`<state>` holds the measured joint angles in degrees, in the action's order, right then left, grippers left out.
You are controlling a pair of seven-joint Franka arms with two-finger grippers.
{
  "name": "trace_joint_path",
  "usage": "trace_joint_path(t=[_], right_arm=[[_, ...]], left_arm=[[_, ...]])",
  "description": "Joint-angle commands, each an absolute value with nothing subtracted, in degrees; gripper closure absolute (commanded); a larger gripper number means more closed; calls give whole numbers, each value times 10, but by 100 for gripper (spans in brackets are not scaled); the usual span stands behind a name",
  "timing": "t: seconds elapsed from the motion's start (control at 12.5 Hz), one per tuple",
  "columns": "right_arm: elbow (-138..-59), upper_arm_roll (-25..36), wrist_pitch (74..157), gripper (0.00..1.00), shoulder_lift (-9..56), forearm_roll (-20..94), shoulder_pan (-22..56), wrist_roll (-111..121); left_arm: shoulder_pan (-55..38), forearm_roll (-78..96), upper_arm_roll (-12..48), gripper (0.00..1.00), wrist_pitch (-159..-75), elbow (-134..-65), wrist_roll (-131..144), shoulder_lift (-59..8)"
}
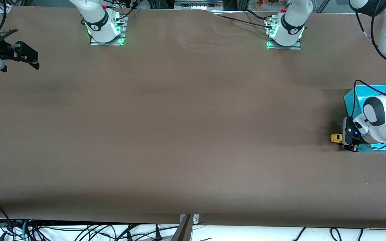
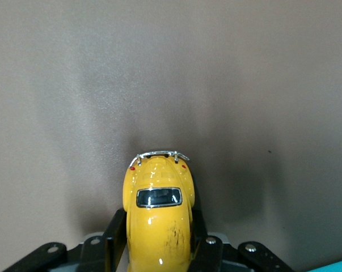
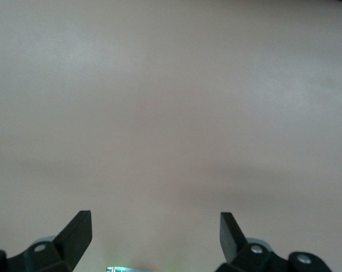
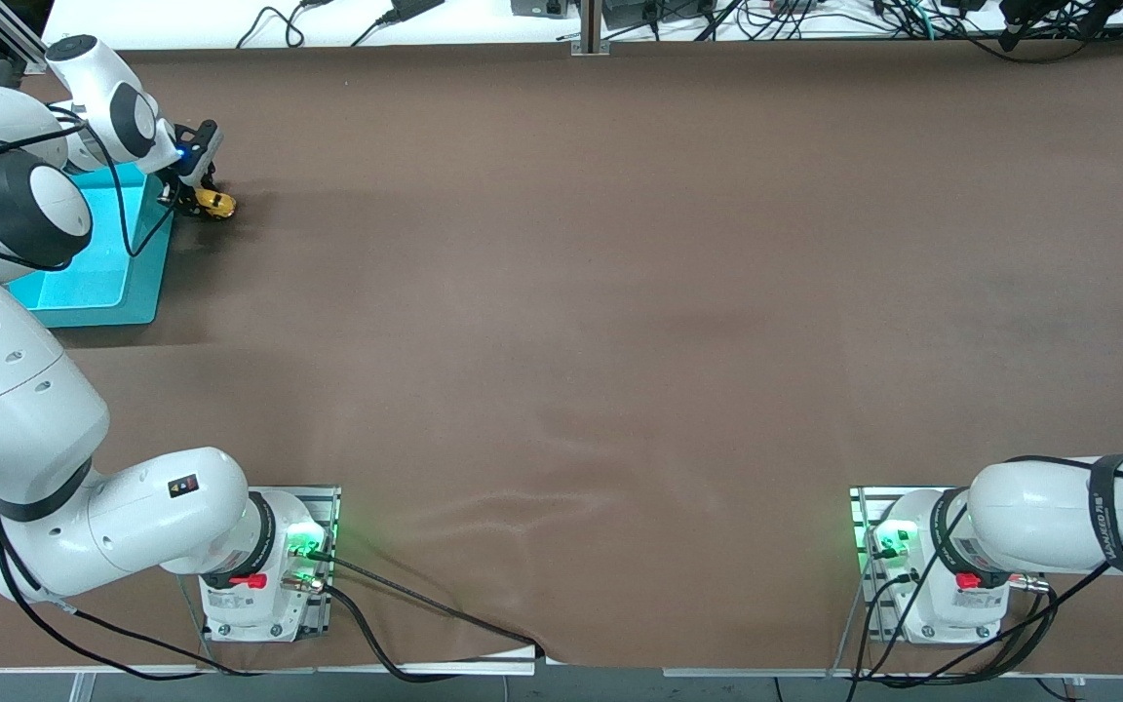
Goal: Wind and store yellow beetle car
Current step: 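Grasp the yellow car with the left gripper, then lift the car with the left gripper into the cyan box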
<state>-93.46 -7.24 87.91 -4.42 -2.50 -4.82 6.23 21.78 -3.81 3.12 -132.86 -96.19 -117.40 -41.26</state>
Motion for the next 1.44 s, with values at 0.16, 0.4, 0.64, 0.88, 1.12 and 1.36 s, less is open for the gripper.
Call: trace_joint_path(t=[0.16,0.4,0.64,0.88,1.12,1.36], right_arm=[[-922,-69,864,0,-46,-33,-43,53],[-922,-69,864,0,-46,-31,-43,52],[-922,-69,864,0,-46,-32,-43,52],[-922,-69,864,0,-46,-32,-43,51],[-922,-69,864,0,-46,-32,-43,49],[-922,-69,864,0,-46,-29,-43,49]], left_arm=[[219,-25,61,78,-1280,-951,-1184,-378],[217,-24,75,78,-1226,-949,-1134,-345],[218,-25,74,77,-1176,-943,-1086,-308],[223,-32,69,77,-1085,-906,-1079,-303],[268,-50,63,77,-1025,-904,-1106,-285],[331,-76,63,76,-1024,-911,-1177,-285]])
